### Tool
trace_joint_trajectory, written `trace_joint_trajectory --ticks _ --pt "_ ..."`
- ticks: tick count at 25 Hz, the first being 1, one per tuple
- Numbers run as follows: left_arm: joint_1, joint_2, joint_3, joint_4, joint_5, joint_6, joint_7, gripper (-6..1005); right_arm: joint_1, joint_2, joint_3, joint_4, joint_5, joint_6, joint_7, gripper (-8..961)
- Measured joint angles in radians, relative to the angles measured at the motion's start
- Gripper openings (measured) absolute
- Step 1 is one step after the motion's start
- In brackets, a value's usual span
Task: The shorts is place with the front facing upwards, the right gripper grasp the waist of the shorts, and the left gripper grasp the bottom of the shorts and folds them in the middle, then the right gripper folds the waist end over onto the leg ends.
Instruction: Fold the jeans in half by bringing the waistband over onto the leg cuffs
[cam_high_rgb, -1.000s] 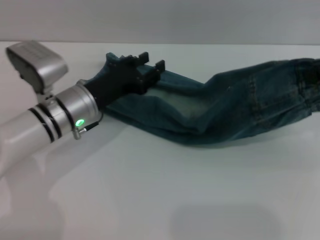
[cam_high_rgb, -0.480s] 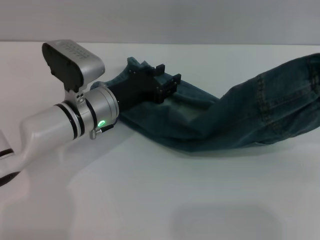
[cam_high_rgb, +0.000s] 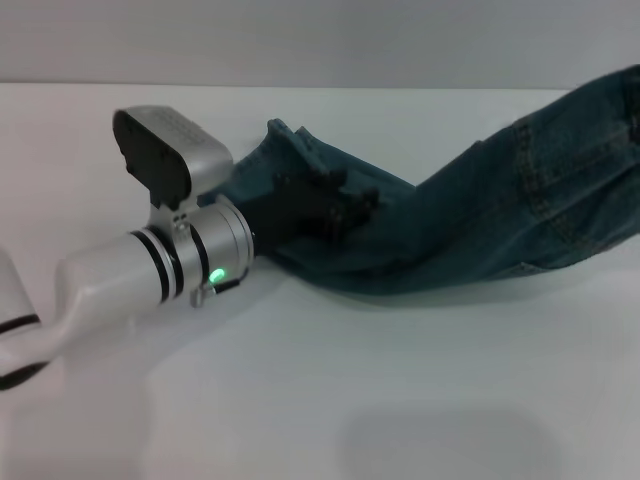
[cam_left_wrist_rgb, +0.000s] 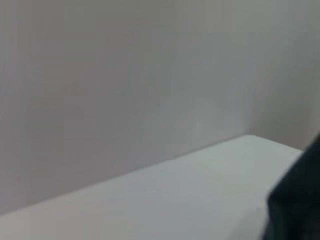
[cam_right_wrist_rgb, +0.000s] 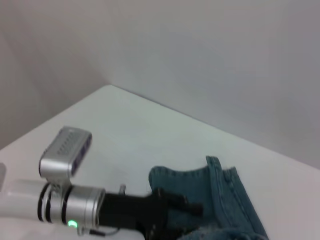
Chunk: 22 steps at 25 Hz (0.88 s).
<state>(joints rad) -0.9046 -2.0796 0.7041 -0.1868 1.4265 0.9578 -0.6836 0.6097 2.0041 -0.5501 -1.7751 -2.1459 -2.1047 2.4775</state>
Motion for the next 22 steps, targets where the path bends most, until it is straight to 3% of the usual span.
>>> trace_joint_trajectory --ticks 4,12,22 --pt "-0.004 0.0 -0.035 -0.043 0.042 0.005 0.001 503 0.018 0.0 -0.003 0.016 0.016 0.019 0.001 13" --pt "0.013 0.0 -0.326 -0.093 0.368 -0.002 0.004 502 0.032 0.004 -0.042 0.095 0.067 0.097 -0.006 14" --pt "0.031 0.0 -0.527 -0.172 0.63 -0.046 0.036 503 0.06 0.007 -0.121 0.233 0.068 0.203 -0.042 16"
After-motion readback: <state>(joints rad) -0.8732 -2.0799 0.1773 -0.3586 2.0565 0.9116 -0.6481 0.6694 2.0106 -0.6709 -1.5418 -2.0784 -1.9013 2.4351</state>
